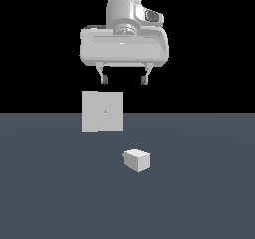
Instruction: Plug the charger into the wall socket.
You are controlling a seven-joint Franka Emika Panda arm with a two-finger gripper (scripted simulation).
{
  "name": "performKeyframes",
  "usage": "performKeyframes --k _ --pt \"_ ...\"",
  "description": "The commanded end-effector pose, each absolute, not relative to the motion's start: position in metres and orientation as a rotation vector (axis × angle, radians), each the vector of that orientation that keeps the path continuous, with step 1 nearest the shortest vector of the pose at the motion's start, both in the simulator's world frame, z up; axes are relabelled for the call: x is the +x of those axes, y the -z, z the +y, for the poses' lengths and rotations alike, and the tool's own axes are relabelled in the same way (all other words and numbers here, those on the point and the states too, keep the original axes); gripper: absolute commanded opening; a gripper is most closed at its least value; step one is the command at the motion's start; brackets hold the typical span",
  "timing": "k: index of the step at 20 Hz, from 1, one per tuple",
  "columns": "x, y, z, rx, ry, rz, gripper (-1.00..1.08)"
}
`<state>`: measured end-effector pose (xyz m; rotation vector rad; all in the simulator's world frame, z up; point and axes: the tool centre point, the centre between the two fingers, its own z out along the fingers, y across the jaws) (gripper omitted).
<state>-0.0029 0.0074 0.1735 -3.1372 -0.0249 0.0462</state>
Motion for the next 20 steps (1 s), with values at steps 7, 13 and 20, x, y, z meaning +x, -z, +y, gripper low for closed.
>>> performKeyframes --k 7,13,20 --pt "-0.005 -0.171 0.007 -3.134 -0.031 -0.053 1.0" --pt "-0.013 -0.163 0.006 -3.124 0.017 -0.136 1.0" --pt "-0.026 -0.148 0.004 -3.095 0.106 -0.294 1.0"
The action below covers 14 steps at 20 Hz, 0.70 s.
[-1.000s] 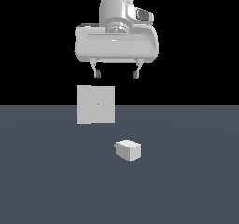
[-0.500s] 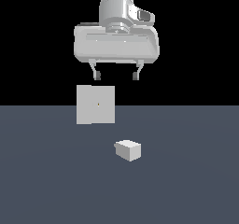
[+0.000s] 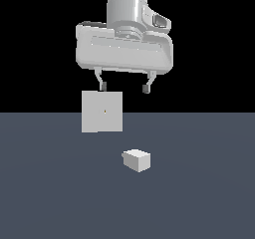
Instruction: Plug the charger into the wall socket.
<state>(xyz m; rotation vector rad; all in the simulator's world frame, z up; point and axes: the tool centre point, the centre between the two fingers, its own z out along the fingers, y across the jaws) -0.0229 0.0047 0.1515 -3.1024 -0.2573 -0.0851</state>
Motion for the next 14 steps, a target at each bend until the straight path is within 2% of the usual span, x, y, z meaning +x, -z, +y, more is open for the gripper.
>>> performKeyframes --k 1,14 --pt "-0.028 -0.145 0.003 -3.089 0.121 -0.321 1.0" --pt "-0.049 -0.111 -0.005 -2.999 0.293 -0.623 1.0"
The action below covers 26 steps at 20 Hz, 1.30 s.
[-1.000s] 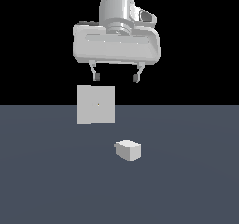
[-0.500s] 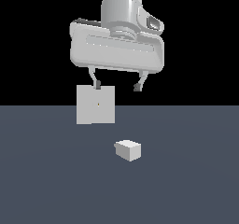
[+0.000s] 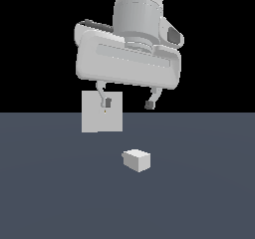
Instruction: Plug the charger into the wall socket.
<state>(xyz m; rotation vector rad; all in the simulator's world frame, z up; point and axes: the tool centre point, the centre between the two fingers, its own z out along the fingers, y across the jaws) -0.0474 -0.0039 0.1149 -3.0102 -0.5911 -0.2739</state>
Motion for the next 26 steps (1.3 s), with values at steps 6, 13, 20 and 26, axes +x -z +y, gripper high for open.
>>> performKeyframes --k 6,13,20,26 --pt "-0.056 -0.098 -0.009 -2.953 0.357 -0.735 1.0" --pt "-0.061 -0.082 -0.013 -2.893 0.426 -0.857 1.0" --pt "-0.064 -0.07 -0.016 -2.842 0.476 -0.945 1.0" --pt "-0.065 -0.064 -0.017 -2.817 0.498 -0.988 1.0"
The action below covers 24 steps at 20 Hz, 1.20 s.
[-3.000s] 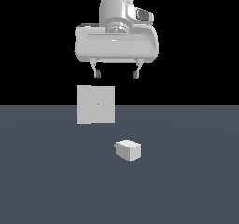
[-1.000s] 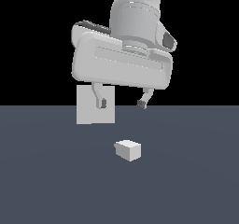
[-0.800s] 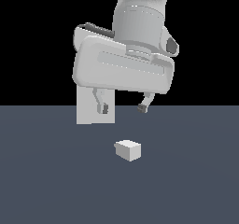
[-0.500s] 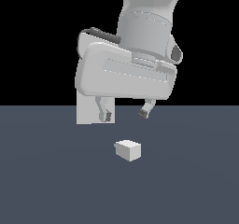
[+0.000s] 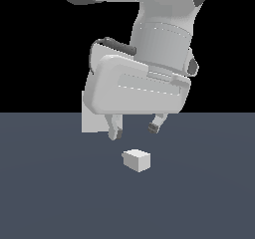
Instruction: Plug the charger into the wall socket.
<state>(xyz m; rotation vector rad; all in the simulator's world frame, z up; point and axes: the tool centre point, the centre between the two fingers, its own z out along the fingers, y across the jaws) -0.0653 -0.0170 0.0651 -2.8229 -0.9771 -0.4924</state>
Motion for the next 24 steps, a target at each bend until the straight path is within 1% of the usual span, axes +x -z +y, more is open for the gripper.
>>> performKeyframes --k 1,9,19,24 --pt "-0.066 -0.063 -0.017 -2.814 0.5 -0.992 1.0" --pt "-0.066 -0.059 -0.018 -2.814 0.5 -0.992 1.0" --pt "-0.067 -0.02 -0.017 -2.813 0.498 -0.997 1.0" --pt "-0.067 -0.012 -0.017 -2.812 0.499 -0.998 1.0"
